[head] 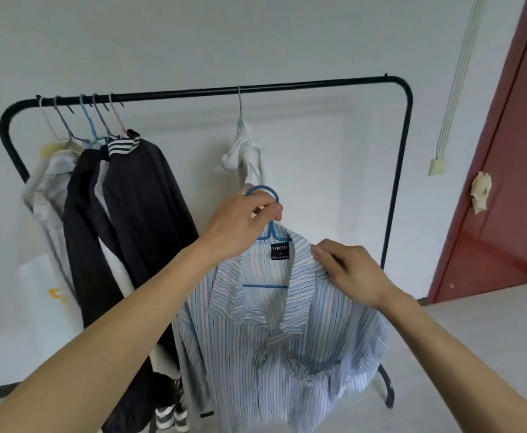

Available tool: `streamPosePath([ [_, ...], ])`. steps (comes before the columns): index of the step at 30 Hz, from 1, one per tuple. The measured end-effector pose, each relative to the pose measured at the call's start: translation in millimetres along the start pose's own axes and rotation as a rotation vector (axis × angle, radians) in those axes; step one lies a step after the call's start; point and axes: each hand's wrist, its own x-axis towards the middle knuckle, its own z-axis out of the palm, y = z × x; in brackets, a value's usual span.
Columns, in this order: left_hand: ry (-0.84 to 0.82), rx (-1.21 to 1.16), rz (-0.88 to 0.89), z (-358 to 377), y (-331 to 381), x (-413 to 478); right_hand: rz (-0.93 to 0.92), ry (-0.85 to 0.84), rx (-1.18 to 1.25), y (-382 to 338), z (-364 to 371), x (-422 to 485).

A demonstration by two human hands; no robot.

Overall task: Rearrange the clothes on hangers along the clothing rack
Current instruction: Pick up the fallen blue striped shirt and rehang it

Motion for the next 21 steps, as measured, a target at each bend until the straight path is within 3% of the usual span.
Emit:
streamPosePath([
  [8,-0.053,0.013,0.011,21.3,18.8,7.9,0.126,-0.062,-0.142,26.6,-42.8,-16.2],
  [13,-0.05,-0.008,0.018,26.5,28.5,19.9,0.033,0.128,-0.176,11.5,-37.1,-21.9],
  [16,-0.088,-0.056,0.05,29.5,39.9,24.7,0.016,0.068,-0.326,14.6,-29.4,-18.8],
  [21,-0.14,-0.081,0.009,36.6,34.0,17.3,0.087,0.012,-0.271,29.7,-33.2,-27.6],
])
